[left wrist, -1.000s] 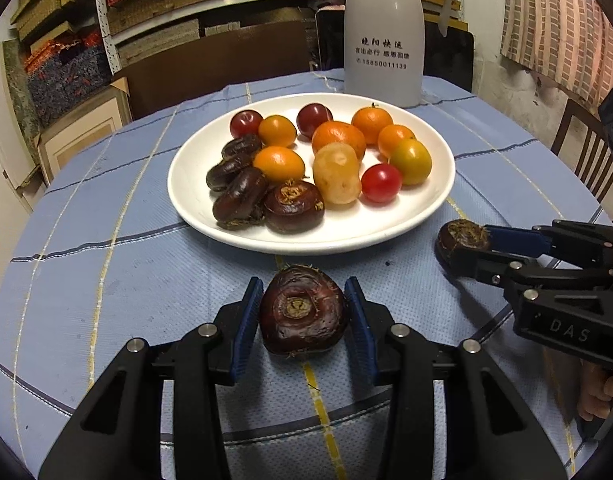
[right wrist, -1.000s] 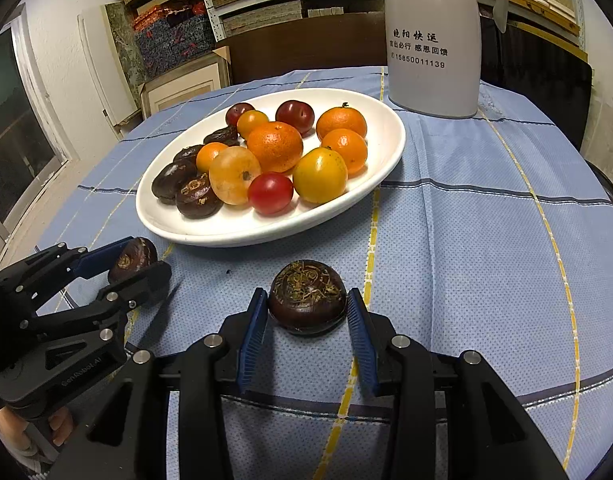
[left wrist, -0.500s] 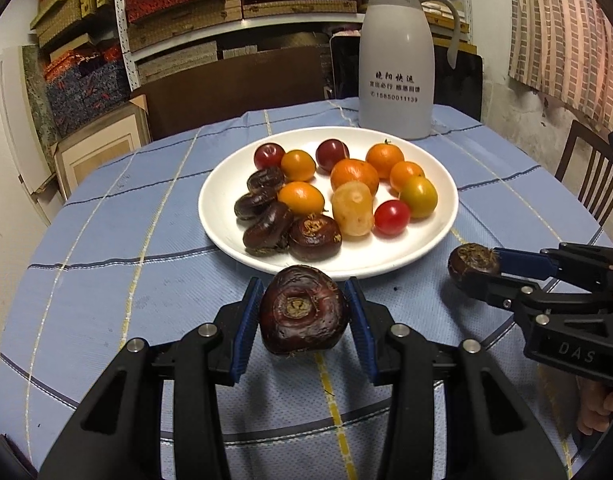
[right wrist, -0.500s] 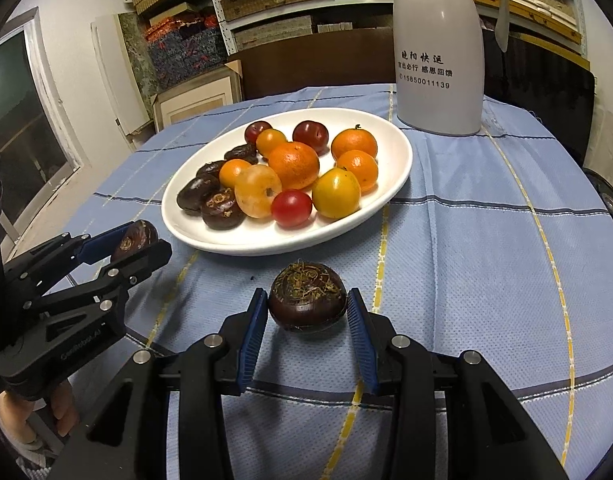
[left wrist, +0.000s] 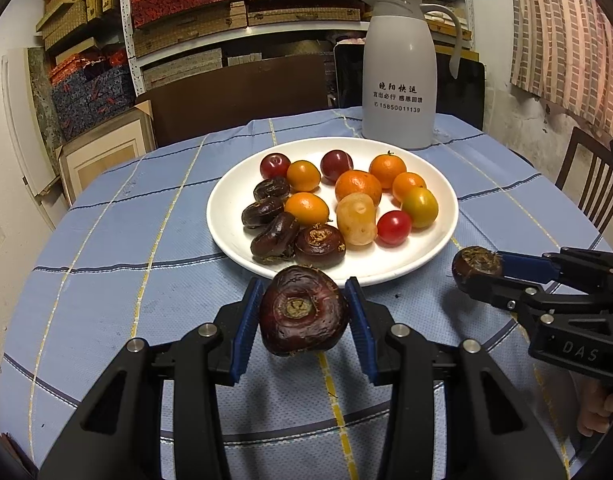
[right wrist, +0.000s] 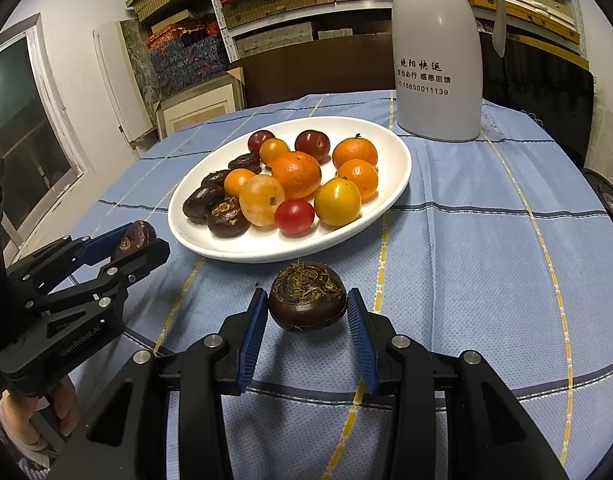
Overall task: Organize fruits
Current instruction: 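Carry both dark fruits onto the white plate and open both grippers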
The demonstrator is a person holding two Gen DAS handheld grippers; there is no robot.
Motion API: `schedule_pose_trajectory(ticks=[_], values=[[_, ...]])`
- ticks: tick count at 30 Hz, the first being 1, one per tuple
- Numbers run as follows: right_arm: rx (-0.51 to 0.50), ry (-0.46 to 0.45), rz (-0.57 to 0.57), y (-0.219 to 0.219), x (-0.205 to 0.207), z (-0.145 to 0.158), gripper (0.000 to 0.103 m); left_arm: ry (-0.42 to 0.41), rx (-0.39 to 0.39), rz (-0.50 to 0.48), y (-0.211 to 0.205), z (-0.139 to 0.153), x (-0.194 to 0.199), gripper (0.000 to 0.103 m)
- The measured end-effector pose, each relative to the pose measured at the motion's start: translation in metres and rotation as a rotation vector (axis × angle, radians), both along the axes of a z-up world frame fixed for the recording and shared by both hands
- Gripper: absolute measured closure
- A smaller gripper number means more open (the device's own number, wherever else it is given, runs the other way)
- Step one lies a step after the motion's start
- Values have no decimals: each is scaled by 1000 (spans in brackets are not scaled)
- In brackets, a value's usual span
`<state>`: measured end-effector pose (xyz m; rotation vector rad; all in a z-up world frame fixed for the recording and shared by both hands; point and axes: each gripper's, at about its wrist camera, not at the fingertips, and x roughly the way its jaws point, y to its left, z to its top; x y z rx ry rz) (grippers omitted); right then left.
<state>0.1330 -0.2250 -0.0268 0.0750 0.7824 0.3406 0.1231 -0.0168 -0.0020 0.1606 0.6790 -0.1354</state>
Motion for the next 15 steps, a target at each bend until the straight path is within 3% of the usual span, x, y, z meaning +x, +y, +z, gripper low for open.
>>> schedule_pose_trajectory(ticks=[8,11,15], values=[[59,-30,-2,-7,-4,10,62,9,-34,-10,2,5,4,62],[94,-39,-25,-14,6,24,62,30,-86,-5,8,15,22,62],[75,-57,-63,-17,39,46,62,51,-94,-1,3,25,62,62]])
